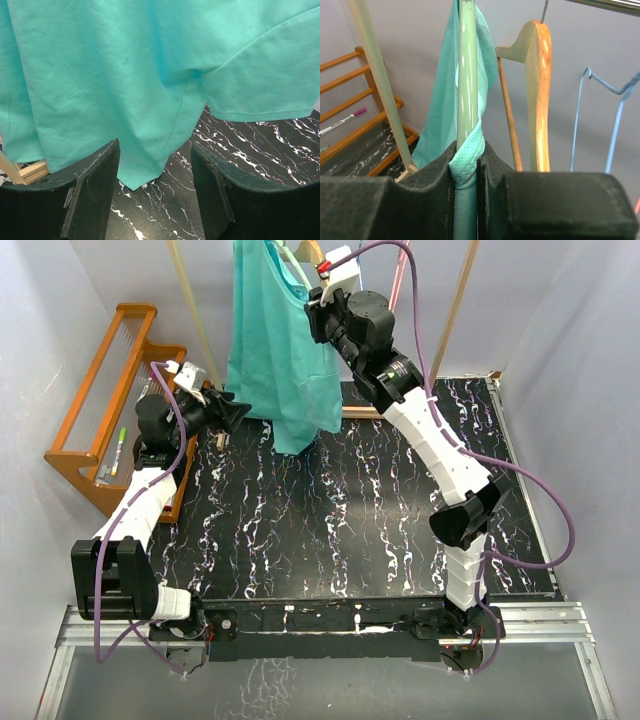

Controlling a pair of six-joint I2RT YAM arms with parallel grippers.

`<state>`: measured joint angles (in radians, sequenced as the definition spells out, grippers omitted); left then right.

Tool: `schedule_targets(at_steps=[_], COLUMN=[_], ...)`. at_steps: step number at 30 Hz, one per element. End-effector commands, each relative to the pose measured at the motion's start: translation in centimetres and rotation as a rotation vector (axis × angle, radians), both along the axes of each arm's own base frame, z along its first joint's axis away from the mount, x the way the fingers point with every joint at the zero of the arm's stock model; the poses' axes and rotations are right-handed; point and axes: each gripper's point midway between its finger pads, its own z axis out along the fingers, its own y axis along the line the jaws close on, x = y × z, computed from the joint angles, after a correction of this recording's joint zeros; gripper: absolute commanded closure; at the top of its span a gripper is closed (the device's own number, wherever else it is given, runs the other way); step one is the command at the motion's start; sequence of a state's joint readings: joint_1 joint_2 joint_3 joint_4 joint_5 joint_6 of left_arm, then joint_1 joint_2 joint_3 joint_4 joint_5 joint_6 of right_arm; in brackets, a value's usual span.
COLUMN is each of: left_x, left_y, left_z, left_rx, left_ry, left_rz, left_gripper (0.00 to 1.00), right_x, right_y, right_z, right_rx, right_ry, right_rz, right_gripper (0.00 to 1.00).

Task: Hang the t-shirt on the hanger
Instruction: Place the hanger at the clothesline.

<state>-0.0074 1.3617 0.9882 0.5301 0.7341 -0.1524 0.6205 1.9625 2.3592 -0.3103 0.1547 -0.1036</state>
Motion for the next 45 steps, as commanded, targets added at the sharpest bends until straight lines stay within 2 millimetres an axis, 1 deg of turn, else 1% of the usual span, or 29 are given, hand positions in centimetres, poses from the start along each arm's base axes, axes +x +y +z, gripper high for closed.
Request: schedule_targets(at_steps=[1, 6, 11, 15, 18, 20, 24, 31, 37, 41, 45], left_x=[-0.7, -1.0, -1.2, -1.2, -1.2, -1.3, -1.4, -1.7, -1.9, -2.0, -2.0], left_y=[-0.1, -0.2, -0.4, -0.4, -0.5, -0.5, -0.6, -0.7, -0.9, -1.0, -1.1], left_z=[1.5, 1.4, 1.1, 1.2, 1.3, 1.3, 1.3, 1.0, 0.9, 0.9, 0.9], left_rx=[-0.01, -0.015, -0.017, -0.023, -0.028, -0.031, -0.038, -0.045, -0.054, -0.056, -0.059], left_ry=[-0.05, -0.047, -0.043, -0.047, -0.047, -0.048, -0.045, -0.033, -0.028, -0.026, -0.025], left_rz=[-0.022, -0.03, -0.04, -0.043, -0.044, -0.046, -0.049, -0.059, -0.071, -0.077, -0.081], left_gripper=[0.43, 0.43, 0.43, 0.43, 0.43, 0.43, 0.43, 0.44, 0.44, 0.44, 0.44], right_x=[-0.5, 0.2, 0.3, -0.2, -0.1, 0.4, 1.6, 3.3, 4.7, 4.9, 4.5], right_y=[-1.2, -1.2, -1.5, -1.9, -2.1, -2.2, -2.1, -2.1, -2.3, -2.3, -1.9], right_z=[6.9, 6.3, 6.9, 7.9, 8.2, 7.8, 6.4, 5.1, 3.3, 2.4, 1.6], right_rx=[0.141, 0.144, 0.162, 0.183, 0.183, 0.174, 0.17, 0.181, 0.188, 0.174, 0.151], right_ry=[-0.191, -0.192, -0.217, -0.247, -0.256, -0.245, -0.213, -0.192, -0.144, -0.12, -0.098], right_rz=[-0.029, -0.042, -0.056, -0.056, -0.07, -0.077, -0.088, -0.089, -0.071, -0.059, -0.027], right_gripper=[0.92, 0.92, 0.92, 0.92, 0.92, 0.92, 0.92, 0.92, 0.92, 0.92, 0.92])
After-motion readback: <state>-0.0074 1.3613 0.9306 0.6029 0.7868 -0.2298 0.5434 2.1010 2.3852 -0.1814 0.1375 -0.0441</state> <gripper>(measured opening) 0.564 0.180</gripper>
